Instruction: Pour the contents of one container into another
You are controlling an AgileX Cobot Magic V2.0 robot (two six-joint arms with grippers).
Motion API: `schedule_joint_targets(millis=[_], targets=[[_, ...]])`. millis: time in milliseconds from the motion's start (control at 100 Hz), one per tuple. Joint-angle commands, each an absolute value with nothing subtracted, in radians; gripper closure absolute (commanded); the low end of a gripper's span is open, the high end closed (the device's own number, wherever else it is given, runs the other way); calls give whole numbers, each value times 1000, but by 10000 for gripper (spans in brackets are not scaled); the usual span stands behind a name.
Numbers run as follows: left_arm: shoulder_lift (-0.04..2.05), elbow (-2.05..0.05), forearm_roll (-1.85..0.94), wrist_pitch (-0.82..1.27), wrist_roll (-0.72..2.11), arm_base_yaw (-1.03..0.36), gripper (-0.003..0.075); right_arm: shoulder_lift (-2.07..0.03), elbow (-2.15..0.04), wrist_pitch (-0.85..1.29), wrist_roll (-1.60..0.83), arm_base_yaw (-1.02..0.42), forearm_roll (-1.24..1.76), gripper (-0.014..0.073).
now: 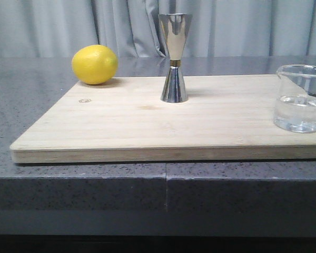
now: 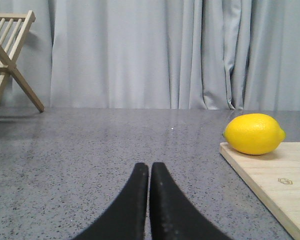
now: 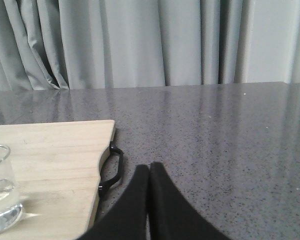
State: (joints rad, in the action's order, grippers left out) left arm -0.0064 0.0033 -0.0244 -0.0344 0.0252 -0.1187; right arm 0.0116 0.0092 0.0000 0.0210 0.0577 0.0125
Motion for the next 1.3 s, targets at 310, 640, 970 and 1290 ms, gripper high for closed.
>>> schedule_joint_targets(millis=[310,640,970,1290], targets=[[-29,26,-26,-112,23,-127,741,29,35,-75,19,56,0,659],[-29,26,-26,-112,23,-127,741,29,35,-75,19,56,0,659],[-29,26,-26,-112,23,-127,741,29,35,-78,19,56,0,659],[-29,26,-26,-112,23,-127,741,29,35,-98,19,56,0,659]])
